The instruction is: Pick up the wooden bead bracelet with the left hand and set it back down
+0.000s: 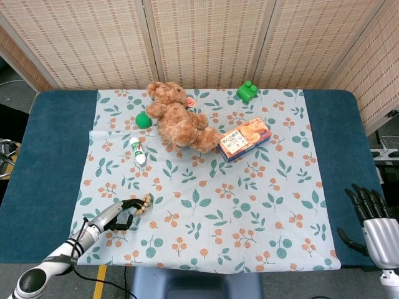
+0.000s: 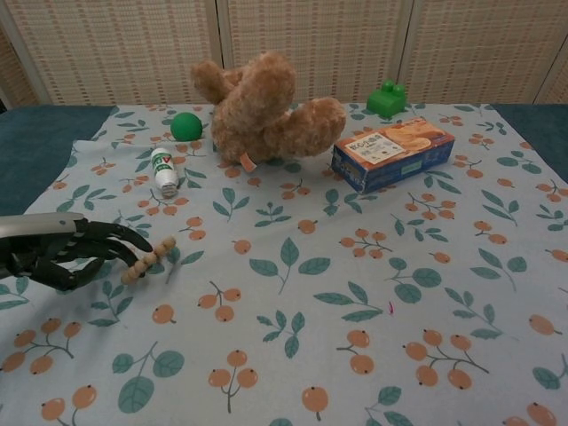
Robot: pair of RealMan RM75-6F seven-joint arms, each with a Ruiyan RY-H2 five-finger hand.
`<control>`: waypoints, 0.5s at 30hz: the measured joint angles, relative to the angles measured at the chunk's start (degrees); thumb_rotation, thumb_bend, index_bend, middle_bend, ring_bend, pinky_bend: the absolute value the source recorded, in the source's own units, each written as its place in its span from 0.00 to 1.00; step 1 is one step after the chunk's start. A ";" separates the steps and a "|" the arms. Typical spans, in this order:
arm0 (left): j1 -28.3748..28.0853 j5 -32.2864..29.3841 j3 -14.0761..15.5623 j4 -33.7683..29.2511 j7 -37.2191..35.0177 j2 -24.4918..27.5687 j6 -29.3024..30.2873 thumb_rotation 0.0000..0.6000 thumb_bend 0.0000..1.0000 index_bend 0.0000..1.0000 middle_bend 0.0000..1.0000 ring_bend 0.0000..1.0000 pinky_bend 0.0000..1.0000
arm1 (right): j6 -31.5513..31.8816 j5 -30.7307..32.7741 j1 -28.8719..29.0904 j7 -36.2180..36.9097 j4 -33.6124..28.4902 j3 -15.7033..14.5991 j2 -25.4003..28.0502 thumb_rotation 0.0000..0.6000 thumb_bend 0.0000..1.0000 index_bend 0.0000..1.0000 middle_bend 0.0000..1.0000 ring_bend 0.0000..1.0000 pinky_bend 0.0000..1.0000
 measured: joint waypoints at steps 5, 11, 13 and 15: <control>1.21 10.30 2.28 -2.68 4.86 -0.79 6.07 1.00 0.55 0.15 0.26 0.11 0.00 | 0.09 -0.06 -0.06 -0.06 -0.03 -0.03 0.04 0.92 0.24 0.00 0.00 0.00 0.00; 2.27 24.94 6.56 -5.92 4.25 -0.57 18.92 1.00 0.53 0.08 0.14 0.11 0.08 | 0.31 -0.33 -0.18 -0.21 -0.02 -0.13 0.01 0.92 0.24 0.00 0.00 0.00 0.00; 2.58 30.77 8.41 -6.61 1.41 0.23 24.94 1.00 0.52 0.04 0.10 0.06 0.11 | 0.49 -0.34 -0.26 -0.32 0.03 -0.11 -0.03 0.92 0.24 0.00 0.00 0.00 0.00; 2.97 37.24 10.67 -6.65 -2.64 1.56 32.18 1.00 0.52 0.01 0.06 0.02 0.09 | 0.69 -0.29 -0.36 -0.60 0.10 -0.04 -0.12 0.92 0.24 0.00 0.00 0.00 0.00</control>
